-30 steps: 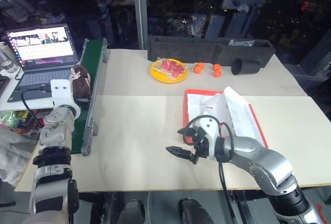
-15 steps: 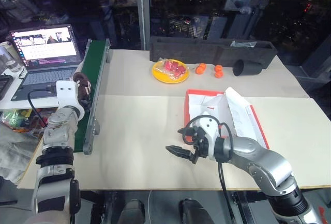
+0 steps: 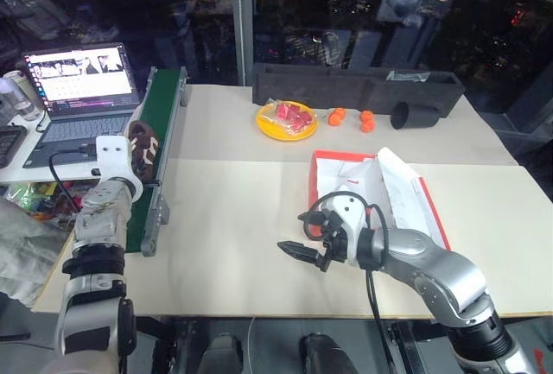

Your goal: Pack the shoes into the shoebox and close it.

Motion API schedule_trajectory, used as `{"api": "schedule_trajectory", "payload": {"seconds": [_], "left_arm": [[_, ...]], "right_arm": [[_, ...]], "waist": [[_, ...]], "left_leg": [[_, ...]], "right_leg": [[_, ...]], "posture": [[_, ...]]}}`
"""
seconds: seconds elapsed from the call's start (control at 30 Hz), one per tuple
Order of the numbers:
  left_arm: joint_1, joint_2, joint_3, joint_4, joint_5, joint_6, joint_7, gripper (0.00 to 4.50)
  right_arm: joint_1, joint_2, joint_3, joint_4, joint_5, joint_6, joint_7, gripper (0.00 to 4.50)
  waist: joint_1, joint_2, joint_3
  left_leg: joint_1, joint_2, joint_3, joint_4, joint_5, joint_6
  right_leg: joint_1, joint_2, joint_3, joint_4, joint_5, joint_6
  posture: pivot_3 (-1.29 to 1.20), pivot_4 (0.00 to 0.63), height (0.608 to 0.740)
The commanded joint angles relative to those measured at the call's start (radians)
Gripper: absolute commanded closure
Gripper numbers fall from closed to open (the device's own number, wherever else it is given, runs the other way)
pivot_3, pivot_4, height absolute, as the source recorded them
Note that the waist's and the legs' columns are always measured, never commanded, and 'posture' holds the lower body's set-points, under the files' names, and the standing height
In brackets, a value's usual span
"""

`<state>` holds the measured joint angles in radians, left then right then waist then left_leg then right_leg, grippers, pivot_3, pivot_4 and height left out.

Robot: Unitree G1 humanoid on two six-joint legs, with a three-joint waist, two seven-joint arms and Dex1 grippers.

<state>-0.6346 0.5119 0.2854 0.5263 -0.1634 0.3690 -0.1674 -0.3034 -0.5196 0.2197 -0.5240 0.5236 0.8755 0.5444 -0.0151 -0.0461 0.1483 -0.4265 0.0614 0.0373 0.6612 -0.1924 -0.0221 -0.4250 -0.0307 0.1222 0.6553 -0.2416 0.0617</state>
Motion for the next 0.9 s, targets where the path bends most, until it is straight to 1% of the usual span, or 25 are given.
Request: {"api": "schedule_trajectory", "payload": {"seconds": [0.03, 0.1, 0.2, 0.27, 0.33, 0.37, 0.4, 0.5, 0.57, 0.67, 0.9], "left_arm": [[-0.017, -0.039, 0.067, -0.091, -0.057, -0.128, 0.018, 4.39], [-0.017, -0.092, 0.07, -0.196, -0.121, -0.155, -0.034, 4.39], [-0.019, -0.155, 0.053, -0.298, -0.173, -0.125, -0.056, 4.39], [-0.018, -0.202, 0.018, -0.365, -0.207, -0.07, -0.07, 4.39], [-0.022, -0.264, -0.027, -0.456, -0.293, 0.033, -0.098, 4.39], [-0.022, -0.298, -0.051, -0.507, -0.347, 0.092, -0.112, 4.39], [-0.019, -0.325, -0.072, -0.551, -0.391, 0.141, -0.127, 4.39], [-0.001, -0.366, -0.131, -0.645, -0.466, 0.241, -0.165, 4.39], [0.008, -0.383, -0.153, -0.678, -0.507, 0.282, -0.185, 4.39], [0.015, -0.382, -0.184, -0.693, -0.54, 0.325, -0.227, 4.39], [0.016, -0.375, -0.201, -0.672, -0.53, 0.34, -0.245, 4.39]], "right_arm": [[-0.019, 0.018, -0.045, 0.002, 0.0, -0.009, -0.015, 0.0], [-0.04, 0.05, -0.088, 0.029, 0.024, 0.019, -0.047, 0.0], [-0.093, 0.118, -0.17, 0.094, 0.051, 0.084, -0.127, 0.0], [-0.169, 0.228, -0.299, 0.179, 0.112, 0.158, -0.242, 0.0], [-0.275, 0.392, -0.49, 0.283, 0.238, 0.227, -0.429, 0.0], [-0.32, 0.457, -0.556, 0.313, 0.299, 0.24, -0.498, 0.0], [-0.358, 0.509, -0.606, 0.331, 0.353, 0.265, -0.548, 0.0], [-0.44, 0.594, -0.678, 0.367, 0.445, 0.312, -0.646, 0.0], [-0.475, 0.615, -0.703, 0.397, 0.483, 0.323, -0.701, 0.0], [-0.494, 0.611, -0.708, 0.425, 0.518, 0.322, -0.753, 0.0], [-0.534, 0.585, -0.738, 0.438, 0.594, 0.275, -0.845, 0.0]], "waist": [[0.001, -0.001, 0.0], [0.002, -0.002, 0.001], [0.003, -0.003, 0.002], [0.002, -0.004, 0.002], [-0.003, -0.003, 0.002], [-0.003, -0.003, 0.002], [-0.003, -0.003, 0.002], [-0.007, -0.003, 0.002], [-0.014, -0.002, 0.002], [-0.028, -0.001, 0.002], [-0.036, 0.002, 0.003]], "left_leg": [[0.0, 0.0, 0.0, 0.0, 0.0, 0.0], [-0.002, 0.0, 0.0, 0.0, 0.0, 0.0], [-0.004, 0.0, -0.001, 0.0, 0.0, 0.0], [-0.004, 0.0, -0.001, 0.0, 0.0, 0.0], [-0.004, 0.0, -0.002, 0.0, 0.0, 0.0], [-0.004, 0.0, -0.002, 0.0, 0.0, 0.0], [-0.004, 0.0, -0.003, 0.0, 0.0, 0.0], [-0.006, 0.0, -0.004, 0.0, 0.0, 0.0], [-0.008, 0.0, -0.005, 0.0, -0.001, 0.001], [-0.009, 0.0, -0.006, 0.0, -0.001, 0.001], [-0.01, 0.0, -0.008, 0.0, -0.001, 0.001]], "right_leg": [[0.0, 0.0, 0.0, 0.0, 0.0, 0.0], [0.0, 0.0, 0.0, -0.001, 0.0, 0.0], [-0.001, 0.0, -0.001, -0.002, 0.0, 0.0], [-0.001, -0.001, -0.001, -0.002, 0.0, 0.0], [-0.001, 0.0, -0.001, -0.002, 0.0, 0.0], [-0.001, 0.0, -0.001, -0.001, 0.0, 0.0], [-0.001, 0.0, -0.001, -0.001, 0.0, 0.0], [-0.003, 0.0, -0.002, -0.001, 0.0, 0.0], [-0.003, 0.0, -0.003, -0.004, 0.0, 0.0], [-0.003, 0.0, -0.005, -0.006, 0.0, 0.0], [-0.002, 0.0, -0.006, -0.007, 0.0, 0.0]], "posture": [[0.0, 0.15, 0.71], [0.0, 0.15, 0.71], [0.0, 0.15, 0.71], [0.0, 0.15, 0.71], [0.0, 0.15, 0.71], [0.0, 0.15, 0.71], [0.0, 0.15, 0.71], [0.0, 0.15, 0.71], [0.0, 0.15, 0.71], [0.0, 0.15, 0.71], [0.0, 0.15, 0.71]]}}
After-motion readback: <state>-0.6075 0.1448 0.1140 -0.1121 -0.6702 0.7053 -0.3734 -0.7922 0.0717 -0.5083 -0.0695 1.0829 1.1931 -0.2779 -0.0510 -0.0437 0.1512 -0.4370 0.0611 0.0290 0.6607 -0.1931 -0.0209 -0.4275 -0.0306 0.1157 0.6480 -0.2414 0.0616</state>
